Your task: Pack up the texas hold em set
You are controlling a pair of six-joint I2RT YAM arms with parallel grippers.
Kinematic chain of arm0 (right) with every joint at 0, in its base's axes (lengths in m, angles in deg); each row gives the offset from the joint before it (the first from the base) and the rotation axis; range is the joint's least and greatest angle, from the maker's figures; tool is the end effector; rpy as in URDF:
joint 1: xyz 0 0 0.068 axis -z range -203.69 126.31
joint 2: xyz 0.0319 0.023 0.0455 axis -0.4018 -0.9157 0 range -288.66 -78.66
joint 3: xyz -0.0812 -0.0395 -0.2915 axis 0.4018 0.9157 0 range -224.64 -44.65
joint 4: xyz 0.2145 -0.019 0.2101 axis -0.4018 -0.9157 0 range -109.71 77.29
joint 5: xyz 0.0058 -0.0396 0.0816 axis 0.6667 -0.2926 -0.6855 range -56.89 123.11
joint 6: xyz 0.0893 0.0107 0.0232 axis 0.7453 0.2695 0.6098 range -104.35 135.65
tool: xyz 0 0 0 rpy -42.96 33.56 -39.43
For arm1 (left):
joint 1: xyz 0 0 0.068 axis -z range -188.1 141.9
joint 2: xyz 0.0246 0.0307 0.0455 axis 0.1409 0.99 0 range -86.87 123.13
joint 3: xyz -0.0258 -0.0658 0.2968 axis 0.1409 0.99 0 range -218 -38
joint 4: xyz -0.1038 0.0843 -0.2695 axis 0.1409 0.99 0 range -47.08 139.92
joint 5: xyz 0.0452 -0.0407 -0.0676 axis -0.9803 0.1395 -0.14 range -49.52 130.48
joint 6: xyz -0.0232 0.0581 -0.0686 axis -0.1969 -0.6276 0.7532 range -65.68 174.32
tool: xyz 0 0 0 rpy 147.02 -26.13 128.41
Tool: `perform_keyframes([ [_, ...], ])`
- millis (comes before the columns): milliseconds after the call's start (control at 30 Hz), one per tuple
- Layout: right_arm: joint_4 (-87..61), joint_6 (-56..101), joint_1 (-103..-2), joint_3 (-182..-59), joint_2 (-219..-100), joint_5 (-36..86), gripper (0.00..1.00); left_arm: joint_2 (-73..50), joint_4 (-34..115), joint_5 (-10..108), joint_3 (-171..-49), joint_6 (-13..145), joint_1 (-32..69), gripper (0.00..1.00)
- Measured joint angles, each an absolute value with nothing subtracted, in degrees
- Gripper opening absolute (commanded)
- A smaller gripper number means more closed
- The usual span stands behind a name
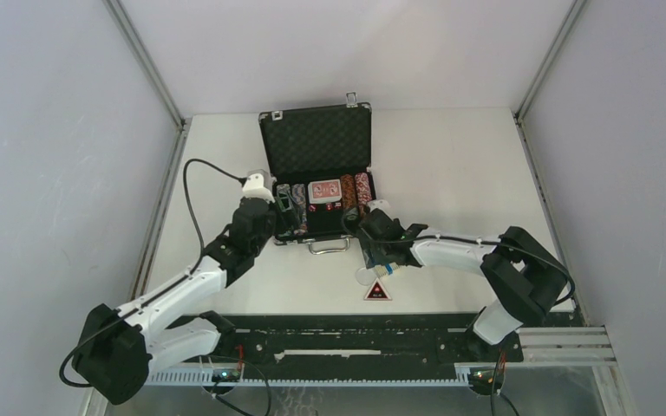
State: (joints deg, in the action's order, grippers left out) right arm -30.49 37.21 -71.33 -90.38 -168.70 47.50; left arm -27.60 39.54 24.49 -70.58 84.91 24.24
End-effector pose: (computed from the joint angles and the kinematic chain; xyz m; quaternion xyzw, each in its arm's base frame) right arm 0.2443 0.2370 0.1166 -0.1878 0.9448 0.0358 0.2660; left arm 0.2598 -0.1373 0.2328 -0.0638 0.8284 -0.1850 0.5249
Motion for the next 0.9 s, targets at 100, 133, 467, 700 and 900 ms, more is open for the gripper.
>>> perform_keyframes([
  [100,-30.5,37.2,-71.8,-90.2,-168.3,48.3,0.22,-27.2,39.6,24.9,-70.6,84.9,24.2,0.78],
  [133,-30.6,37.2,-71.9,-90.0,-168.1,48.4,0.2,-27.1,39.6,25.2,-70.6,84.9,24.2,0.78],
  [467,-32.8,36.5,-72.3,-89.1,-160.7,51.3,0.04,-27.2,39.6,26.3,-70.6,85.0,24.2,0.78],
  [700,-35.2,35.2,-72.9,-88.9,-155.8,52.8,0.0,-27.6,39.6,28.4,-70.6,86.0,24.2,0.79],
  [900,-36.8,33.8,-75.0,-87.8,-148.2,53.6,0.01,-26.7,40.4,35.2,-71.6,87.6,24.2,0.79],
])
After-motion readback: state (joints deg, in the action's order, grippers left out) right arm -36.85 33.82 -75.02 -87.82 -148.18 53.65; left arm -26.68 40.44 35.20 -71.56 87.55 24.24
